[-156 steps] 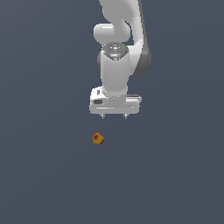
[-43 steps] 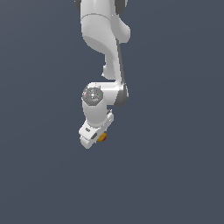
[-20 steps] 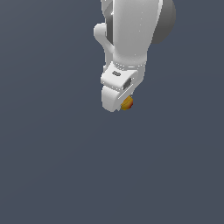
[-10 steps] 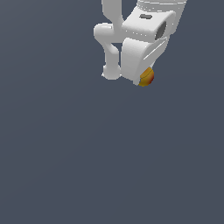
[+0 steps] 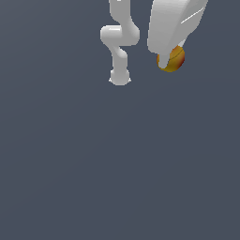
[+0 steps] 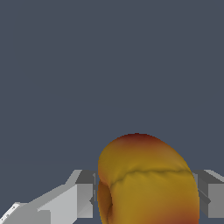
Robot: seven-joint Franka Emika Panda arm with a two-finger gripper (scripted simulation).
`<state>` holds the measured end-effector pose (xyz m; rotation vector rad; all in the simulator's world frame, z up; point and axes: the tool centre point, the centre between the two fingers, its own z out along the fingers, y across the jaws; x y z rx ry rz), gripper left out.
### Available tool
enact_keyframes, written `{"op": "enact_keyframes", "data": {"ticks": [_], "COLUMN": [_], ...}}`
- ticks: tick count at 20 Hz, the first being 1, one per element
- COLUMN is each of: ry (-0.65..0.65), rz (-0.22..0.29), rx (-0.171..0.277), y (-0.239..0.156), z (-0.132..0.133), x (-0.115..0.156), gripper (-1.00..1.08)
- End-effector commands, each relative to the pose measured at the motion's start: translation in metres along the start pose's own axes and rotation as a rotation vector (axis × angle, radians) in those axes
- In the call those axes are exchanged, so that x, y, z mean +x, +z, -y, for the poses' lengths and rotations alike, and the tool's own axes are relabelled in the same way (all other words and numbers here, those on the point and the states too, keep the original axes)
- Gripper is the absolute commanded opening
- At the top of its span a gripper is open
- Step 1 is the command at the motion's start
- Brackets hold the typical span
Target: Pick up the object and move it to a goal position.
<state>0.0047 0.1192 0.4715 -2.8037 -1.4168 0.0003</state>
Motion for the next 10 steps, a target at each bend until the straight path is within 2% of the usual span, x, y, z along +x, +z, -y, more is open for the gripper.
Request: {"op": "enact_keyframes", "data": {"ticks": [1,10], "ry": [0.001,0.001], "rz": [0.0,0.0], "rx": [0.0,0.0], "y": [-0.009,-0.02], "z": [0.002,0.004], "x": [0.003,0.007], "gripper": [-1.0,-1.0]}}
